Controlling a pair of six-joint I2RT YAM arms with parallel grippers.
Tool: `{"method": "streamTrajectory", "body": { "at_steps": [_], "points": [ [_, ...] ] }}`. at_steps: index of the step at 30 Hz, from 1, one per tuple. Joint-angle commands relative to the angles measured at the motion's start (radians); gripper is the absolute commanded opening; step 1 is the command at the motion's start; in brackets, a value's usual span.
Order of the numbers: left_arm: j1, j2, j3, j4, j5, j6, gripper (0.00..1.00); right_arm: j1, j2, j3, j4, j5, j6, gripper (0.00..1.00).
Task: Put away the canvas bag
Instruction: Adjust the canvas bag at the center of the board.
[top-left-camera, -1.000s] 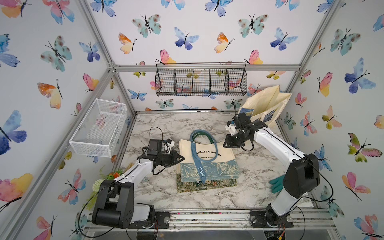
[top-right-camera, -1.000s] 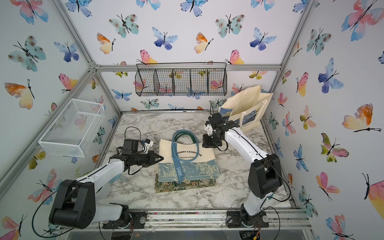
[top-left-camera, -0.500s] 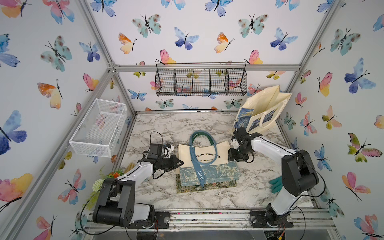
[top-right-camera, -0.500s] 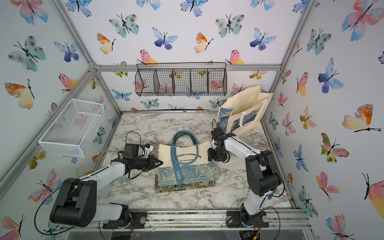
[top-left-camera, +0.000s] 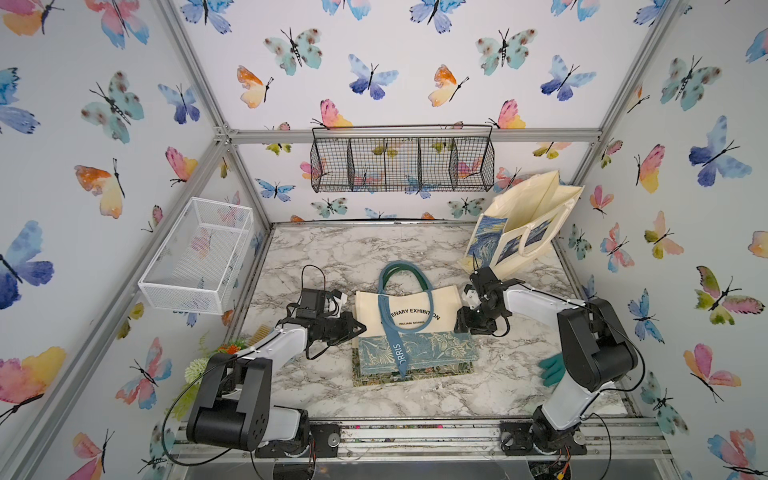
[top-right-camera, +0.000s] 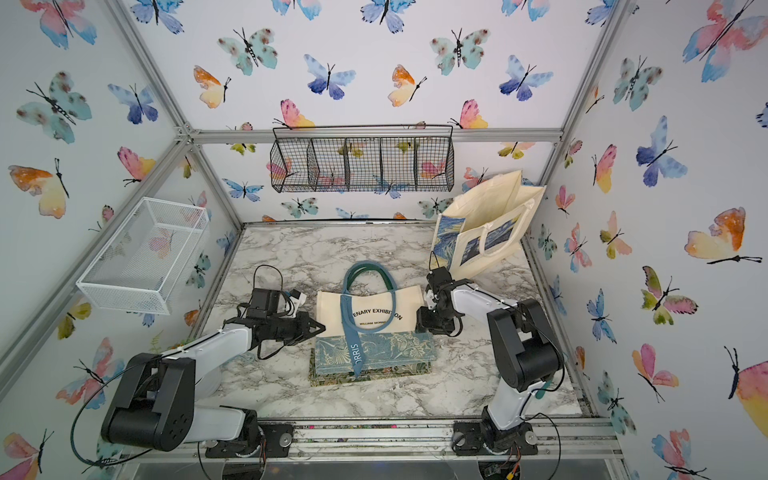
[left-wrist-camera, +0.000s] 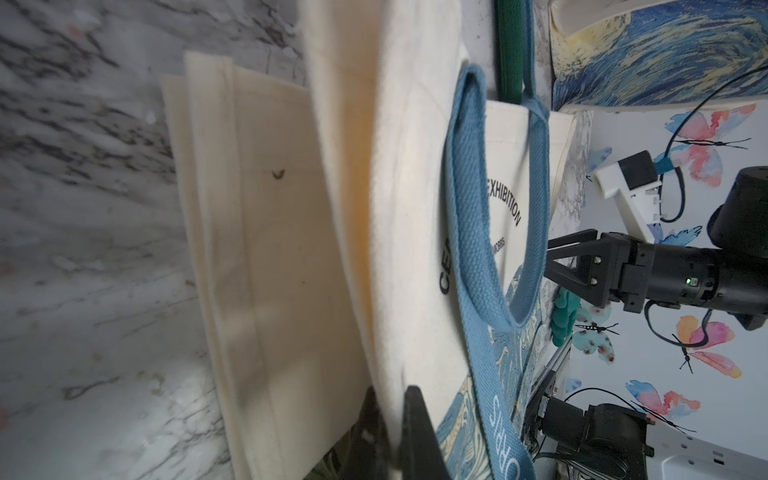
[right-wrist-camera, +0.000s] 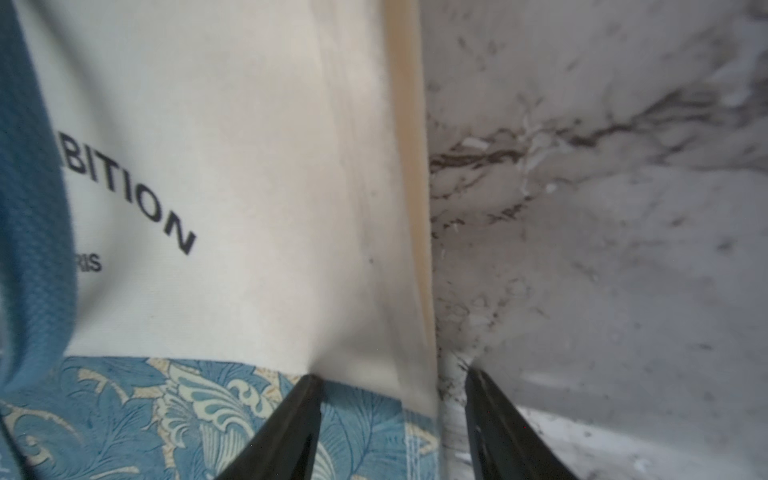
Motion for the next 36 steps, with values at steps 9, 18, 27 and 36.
{"method": "streamTrajectory", "body": {
  "at_steps": [9,18,27,36],
  "points": [
    [0.0,0.019,-0.01,-0.004,-0.019,0.003,0.0,-0.128,0.012,-0.228,0.194,-0.3,0.046,0.58],
    [0.0,0.032,-0.007,0.0,-0.011,0.002,0.0,-0.159,-0.004,-0.28,0.315,-0.498,0.108,0.52],
    [0.001,0.039,-0.004,0.006,-0.009,0.002,0.0,-0.16,-0.184,-0.226,0.256,-0.405,0.102,0.41],
    [0.0,0.04,0.0,0.004,-0.008,0.003,0.0,-0.159,-0.207,-0.212,0.28,-0.505,0.132,0.35]
  ]
}}
